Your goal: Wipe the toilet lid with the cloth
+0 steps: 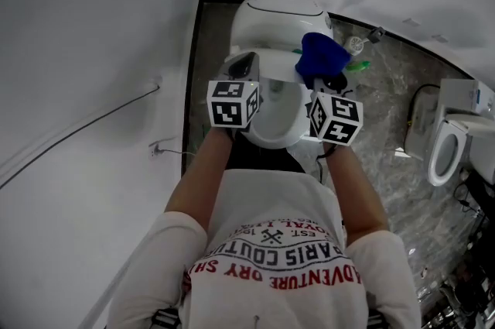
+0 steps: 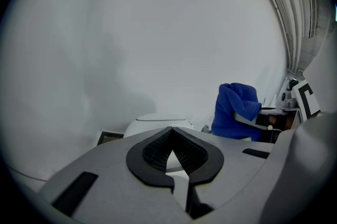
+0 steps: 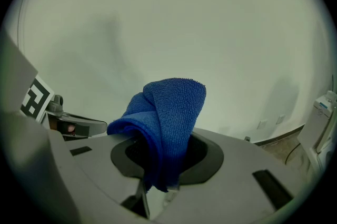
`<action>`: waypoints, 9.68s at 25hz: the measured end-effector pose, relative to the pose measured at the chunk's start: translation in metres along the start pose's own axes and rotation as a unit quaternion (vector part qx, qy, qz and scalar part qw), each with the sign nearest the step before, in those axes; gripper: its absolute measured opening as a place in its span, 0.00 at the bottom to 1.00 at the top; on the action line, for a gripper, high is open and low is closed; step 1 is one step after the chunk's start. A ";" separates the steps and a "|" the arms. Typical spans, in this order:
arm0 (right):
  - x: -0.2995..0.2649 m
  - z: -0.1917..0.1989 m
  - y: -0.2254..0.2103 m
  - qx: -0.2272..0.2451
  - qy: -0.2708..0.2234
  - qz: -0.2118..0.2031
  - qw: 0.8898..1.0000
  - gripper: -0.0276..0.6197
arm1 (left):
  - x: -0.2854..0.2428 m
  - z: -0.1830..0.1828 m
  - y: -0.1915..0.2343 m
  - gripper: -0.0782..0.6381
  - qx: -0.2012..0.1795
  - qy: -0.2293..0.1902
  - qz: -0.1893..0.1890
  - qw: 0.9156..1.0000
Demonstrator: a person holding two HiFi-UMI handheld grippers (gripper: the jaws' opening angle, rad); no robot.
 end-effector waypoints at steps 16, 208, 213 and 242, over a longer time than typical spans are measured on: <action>0.044 0.072 0.025 -0.018 0.027 0.027 0.999 0.19 | 0.030 0.077 -0.008 0.12 0.001 0.043 0.024 0.999; -0.120 0.251 -0.002 -0.087 0.242 -0.121 0.959 0.18 | -0.058 0.265 0.021 0.12 0.029 0.025 0.053 0.998; -0.132 0.275 0.102 -0.109 0.255 -0.172 0.945 0.18 | -0.008 0.297 0.077 0.12 0.025 0.044 0.041 0.998; -0.175 0.332 0.149 -0.092 0.301 -0.149 0.937 0.18 | 0.006 0.323 0.126 0.12 0.003 0.050 0.048 0.998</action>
Point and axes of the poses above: the fingertips, and each gripper's own axes: x backward along the fingers, y to its left, z out of its underside, the point moved 9 cm from there along x, backward along the fingers, and after that the axes turned 1 degree about y, right-handed, at the moved point
